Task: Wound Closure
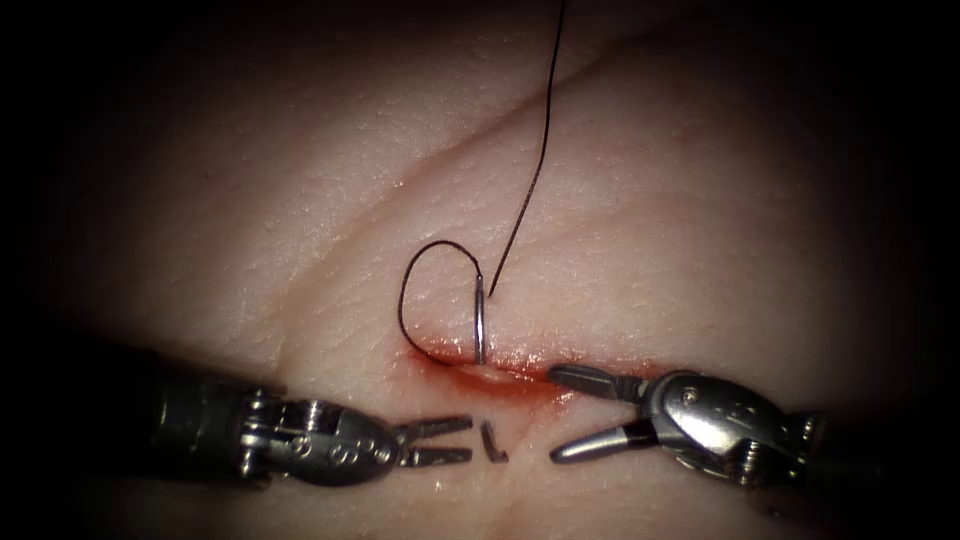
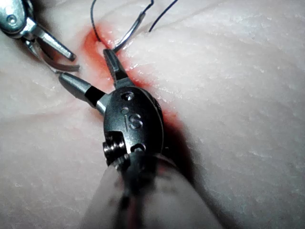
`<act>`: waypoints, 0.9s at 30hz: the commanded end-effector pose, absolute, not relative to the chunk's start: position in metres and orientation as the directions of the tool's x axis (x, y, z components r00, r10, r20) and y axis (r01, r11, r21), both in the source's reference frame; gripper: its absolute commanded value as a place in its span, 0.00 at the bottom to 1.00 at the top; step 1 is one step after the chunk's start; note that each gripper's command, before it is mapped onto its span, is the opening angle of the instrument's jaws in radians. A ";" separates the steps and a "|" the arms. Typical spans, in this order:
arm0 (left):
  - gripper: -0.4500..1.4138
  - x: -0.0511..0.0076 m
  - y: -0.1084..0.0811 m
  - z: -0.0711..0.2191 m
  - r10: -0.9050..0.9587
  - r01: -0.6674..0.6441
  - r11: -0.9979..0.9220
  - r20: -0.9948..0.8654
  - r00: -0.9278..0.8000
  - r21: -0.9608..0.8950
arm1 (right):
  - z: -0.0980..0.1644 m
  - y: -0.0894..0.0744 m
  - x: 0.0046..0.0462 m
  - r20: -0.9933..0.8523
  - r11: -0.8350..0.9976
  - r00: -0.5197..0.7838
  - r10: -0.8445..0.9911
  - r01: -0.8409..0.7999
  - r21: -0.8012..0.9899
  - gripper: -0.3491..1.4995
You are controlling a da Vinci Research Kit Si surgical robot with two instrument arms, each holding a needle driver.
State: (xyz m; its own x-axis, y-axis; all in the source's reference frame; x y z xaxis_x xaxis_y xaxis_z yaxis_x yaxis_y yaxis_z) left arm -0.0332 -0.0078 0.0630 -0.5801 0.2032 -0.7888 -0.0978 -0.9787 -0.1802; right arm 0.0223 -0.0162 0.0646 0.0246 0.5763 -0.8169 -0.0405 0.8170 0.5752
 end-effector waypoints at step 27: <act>0.00 -0.0359 -0.008 0.063 0.364 -0.072 -0.927 -0.834 -0.415 -0.368 | 0.069 -0.020 0.0243 -0.840 0.845 0.087 0.535 -0.035 0.534 0.96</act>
